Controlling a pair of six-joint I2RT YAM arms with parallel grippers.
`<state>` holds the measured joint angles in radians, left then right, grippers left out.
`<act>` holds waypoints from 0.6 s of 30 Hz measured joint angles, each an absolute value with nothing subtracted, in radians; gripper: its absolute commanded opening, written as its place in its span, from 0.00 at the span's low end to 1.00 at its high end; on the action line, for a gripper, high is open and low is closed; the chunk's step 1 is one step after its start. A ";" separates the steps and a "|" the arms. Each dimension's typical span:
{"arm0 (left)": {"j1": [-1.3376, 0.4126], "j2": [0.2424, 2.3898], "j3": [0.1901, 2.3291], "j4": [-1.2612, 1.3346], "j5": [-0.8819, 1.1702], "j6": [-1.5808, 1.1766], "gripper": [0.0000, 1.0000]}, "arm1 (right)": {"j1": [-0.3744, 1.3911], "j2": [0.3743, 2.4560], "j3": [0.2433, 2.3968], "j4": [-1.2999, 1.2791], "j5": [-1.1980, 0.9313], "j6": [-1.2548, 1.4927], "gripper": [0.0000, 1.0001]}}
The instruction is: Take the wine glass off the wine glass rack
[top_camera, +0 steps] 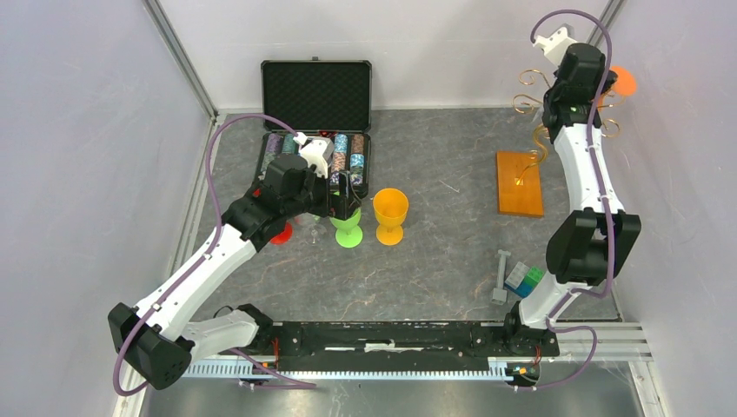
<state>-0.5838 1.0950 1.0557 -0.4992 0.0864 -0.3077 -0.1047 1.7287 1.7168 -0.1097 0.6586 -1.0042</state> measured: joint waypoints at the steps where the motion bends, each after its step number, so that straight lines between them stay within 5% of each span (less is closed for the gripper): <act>1: -0.584 1.095 1.055 -0.497 0.088 -0.308 1.00 | -0.110 1.729 1.715 -0.104 0.665 -1.004 0.00; 18: -0.583 1.095 1.044 -0.492 0.088 -0.308 1.00 | -0.158 1.700 1.664 -0.131 0.673 -0.982 0.00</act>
<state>-0.5835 1.0950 1.0439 -0.4919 0.0879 -0.3077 -0.1577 1.6997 1.6638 -0.1310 0.6731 -0.9825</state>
